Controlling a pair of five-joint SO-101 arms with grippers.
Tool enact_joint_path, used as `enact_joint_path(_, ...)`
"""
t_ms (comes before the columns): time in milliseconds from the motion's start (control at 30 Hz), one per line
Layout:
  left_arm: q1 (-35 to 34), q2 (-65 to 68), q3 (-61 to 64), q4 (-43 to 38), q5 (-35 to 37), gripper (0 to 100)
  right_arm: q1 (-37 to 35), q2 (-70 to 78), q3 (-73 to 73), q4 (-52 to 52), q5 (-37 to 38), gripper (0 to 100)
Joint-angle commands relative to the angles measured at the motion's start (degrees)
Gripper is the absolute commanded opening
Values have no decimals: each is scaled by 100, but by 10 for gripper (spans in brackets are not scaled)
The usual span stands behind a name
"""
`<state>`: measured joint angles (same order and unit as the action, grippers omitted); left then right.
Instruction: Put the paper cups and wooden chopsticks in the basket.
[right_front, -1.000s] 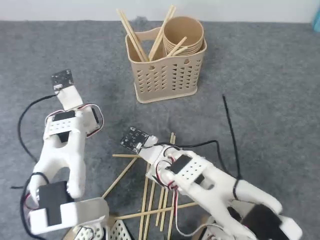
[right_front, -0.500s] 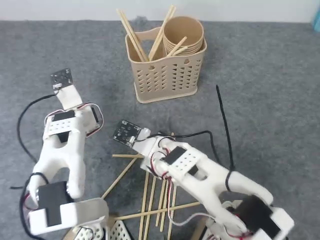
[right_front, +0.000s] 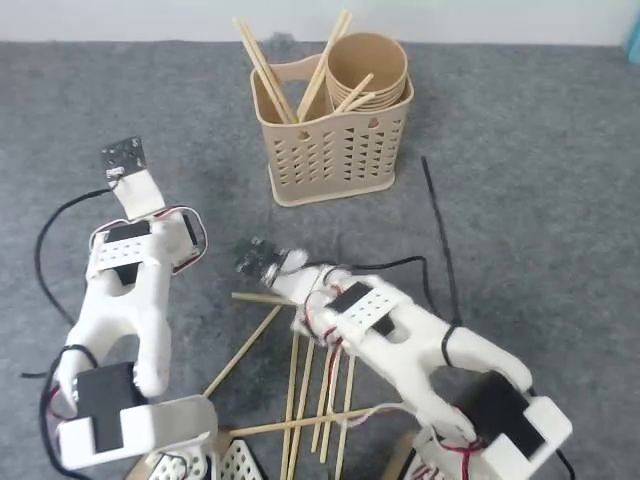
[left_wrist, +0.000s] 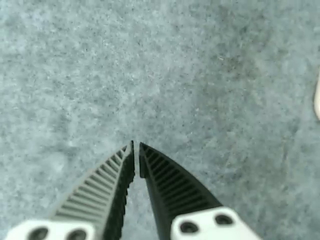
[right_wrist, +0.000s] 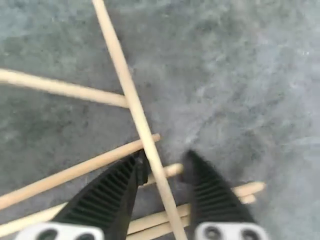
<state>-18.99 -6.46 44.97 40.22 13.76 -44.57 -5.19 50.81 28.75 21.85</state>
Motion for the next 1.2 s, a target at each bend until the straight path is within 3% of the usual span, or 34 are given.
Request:
enact_joint_path(0,-26,-18,-198,-105,9,13,215,-303,-167,101,-615,13)
enact_joint_path(300,-26,-18,-198,-114,9,13,699,-2888,-149,1640,-1301,7)
enact_joint_path(500,-26,-18,-207,-114,9,13,910,-4286,-149,1868,-1714,7)
enact_joint_path(800,-35,-18,-215,-114,9,13,927,-5191,-158,4,-2875,7)
enact_joint_path(1000,-35,-18,-215,-114,0,13,936,-5182,-149,-1543,-2831,7)
enact_joint_path(1167,-35,-18,-215,-114,0,13,927,-5015,-176,-2923,-2224,7)
